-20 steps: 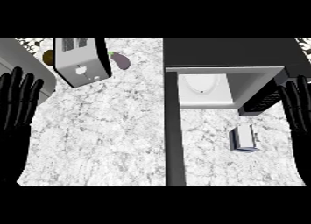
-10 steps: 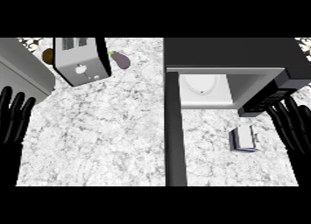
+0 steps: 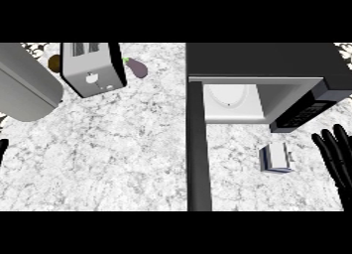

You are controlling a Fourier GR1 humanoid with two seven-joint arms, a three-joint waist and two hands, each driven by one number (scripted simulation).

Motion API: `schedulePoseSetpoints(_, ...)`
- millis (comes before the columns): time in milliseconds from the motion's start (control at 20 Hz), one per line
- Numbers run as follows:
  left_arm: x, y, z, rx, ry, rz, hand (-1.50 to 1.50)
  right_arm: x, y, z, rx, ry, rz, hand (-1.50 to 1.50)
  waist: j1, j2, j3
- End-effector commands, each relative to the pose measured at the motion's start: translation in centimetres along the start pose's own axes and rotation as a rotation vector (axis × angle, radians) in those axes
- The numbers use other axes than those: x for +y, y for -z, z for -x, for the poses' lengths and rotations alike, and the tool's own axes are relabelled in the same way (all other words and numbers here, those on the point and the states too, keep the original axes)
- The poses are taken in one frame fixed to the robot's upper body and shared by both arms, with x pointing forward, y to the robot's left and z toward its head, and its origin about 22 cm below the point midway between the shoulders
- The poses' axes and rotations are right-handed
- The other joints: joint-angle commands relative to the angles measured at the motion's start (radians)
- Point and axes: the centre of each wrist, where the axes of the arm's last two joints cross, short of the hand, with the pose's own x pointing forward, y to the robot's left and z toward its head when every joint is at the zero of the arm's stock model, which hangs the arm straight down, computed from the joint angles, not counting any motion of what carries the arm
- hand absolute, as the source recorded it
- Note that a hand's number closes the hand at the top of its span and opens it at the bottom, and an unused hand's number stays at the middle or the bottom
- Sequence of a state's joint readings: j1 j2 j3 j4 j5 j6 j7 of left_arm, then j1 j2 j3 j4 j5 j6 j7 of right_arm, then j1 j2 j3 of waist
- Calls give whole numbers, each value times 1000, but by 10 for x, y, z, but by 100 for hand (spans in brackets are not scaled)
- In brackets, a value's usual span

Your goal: Pick up the milk, place it into the microwave and close the microwave

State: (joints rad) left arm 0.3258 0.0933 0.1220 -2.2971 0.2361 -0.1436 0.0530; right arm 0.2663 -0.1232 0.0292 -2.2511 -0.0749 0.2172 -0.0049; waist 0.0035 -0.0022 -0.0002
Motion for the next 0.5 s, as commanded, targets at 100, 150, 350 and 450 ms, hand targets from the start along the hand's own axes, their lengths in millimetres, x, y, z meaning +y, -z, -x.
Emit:
schedulePoseSetpoints(100,16,-18,-2,7,-16,-2,-150,-20,-10,28,48,-12,43,-150,0,1,0)
schedulePoseSetpoints(150,12,-19,-6,6,-14,13,-150,-7,-2,24,61,-16,18,-150,0,1,0)
schedulePoseSetpoints(350,24,-19,-6,-5,-11,-6,-150,-1,-10,57,81,-8,17,-150,1,1,0)
schedulePoseSetpoints(450,17,-31,-18,-2,-13,9,-150,-15,0,67,96,-27,31,-150,5,1,0)
